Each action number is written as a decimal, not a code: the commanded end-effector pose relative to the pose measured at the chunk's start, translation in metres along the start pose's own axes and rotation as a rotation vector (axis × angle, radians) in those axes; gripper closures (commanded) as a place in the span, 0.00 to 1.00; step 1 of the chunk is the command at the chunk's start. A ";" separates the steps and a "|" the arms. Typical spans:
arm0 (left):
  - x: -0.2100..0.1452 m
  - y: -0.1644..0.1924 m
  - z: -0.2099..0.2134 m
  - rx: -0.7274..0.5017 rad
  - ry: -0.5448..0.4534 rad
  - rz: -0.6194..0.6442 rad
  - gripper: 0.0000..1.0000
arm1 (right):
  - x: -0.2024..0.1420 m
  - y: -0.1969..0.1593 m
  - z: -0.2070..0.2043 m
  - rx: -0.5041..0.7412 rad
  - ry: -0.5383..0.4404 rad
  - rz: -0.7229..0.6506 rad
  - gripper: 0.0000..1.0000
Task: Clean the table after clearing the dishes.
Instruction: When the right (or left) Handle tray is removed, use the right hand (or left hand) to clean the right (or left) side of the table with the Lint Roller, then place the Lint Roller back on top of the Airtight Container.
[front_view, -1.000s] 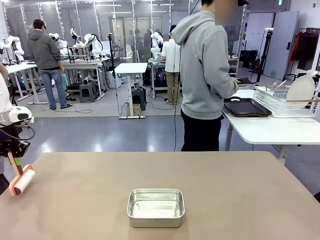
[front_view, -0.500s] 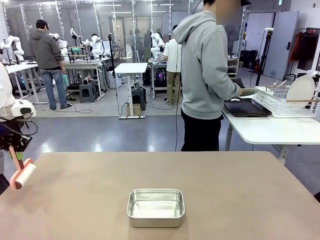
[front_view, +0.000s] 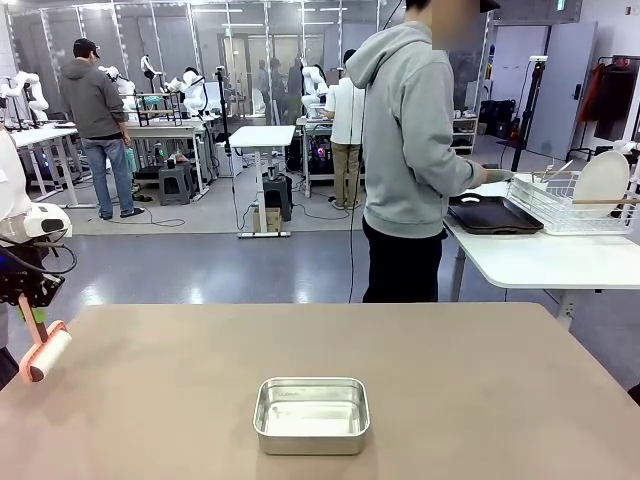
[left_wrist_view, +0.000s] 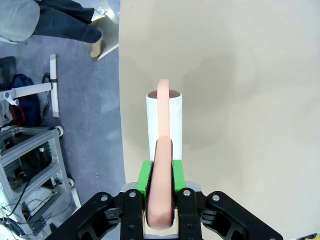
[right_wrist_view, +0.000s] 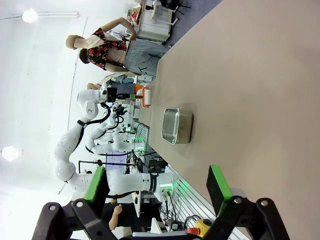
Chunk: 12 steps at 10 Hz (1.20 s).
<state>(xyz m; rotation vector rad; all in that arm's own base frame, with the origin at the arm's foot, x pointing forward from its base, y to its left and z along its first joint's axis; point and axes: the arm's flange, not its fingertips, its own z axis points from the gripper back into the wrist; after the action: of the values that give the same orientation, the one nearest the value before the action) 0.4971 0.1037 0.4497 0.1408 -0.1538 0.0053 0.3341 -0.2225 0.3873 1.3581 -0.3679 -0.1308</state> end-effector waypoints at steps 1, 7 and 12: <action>-0.001 0.003 0.002 0.001 -0.005 -0.009 0.79 | -0.001 0.003 0.001 0.002 -0.002 0.004 0.00; -0.001 0.003 0.002 0.001 -0.005 -0.009 0.79 | -0.001 0.003 0.001 0.002 -0.002 0.004 0.00; 0.007 -0.011 0.010 -0.015 -0.055 -0.080 0.79 | -0.001 0.003 0.001 0.002 -0.002 0.004 0.00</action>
<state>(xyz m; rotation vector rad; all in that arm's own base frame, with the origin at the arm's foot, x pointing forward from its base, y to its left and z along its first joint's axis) 0.4991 0.0984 0.4518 0.1420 -0.1640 -0.0193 0.3341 -0.2225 0.3874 1.3581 -0.3679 -0.1307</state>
